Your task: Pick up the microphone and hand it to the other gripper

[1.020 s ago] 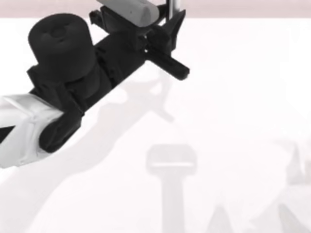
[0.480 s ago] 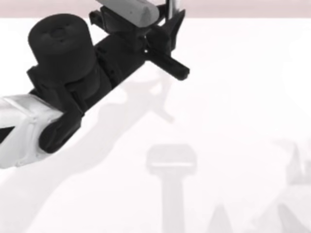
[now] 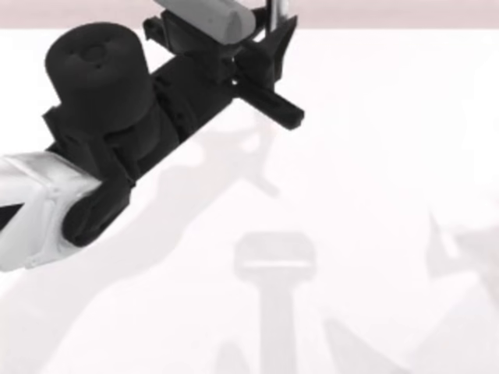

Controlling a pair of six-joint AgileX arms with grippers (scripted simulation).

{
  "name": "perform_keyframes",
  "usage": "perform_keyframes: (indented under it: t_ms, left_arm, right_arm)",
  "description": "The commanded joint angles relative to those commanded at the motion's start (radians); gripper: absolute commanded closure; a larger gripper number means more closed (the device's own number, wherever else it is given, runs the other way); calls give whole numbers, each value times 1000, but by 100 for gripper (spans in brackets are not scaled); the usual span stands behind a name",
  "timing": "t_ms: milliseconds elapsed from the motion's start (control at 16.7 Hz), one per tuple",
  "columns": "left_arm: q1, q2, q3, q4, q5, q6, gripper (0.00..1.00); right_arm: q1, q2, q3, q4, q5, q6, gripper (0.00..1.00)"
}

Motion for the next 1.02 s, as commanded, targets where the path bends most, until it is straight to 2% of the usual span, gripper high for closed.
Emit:
perform_keyframes:
  t_ms: [600, 780, 1020]
  left_arm:
    - [0, 0, 0, 0, 0, 0, 100]
    - [0, 0, 0, 0, 0, 0, 100]
    - [0, 0, 0, 0, 0, 0, 100]
  right_arm:
    - [325, 738, 461, 200, -163, -7, 0]
    - [381, 850, 546, 240, -191, -10, 0]
    - [396, 881, 570, 252, -198, -12, 0]
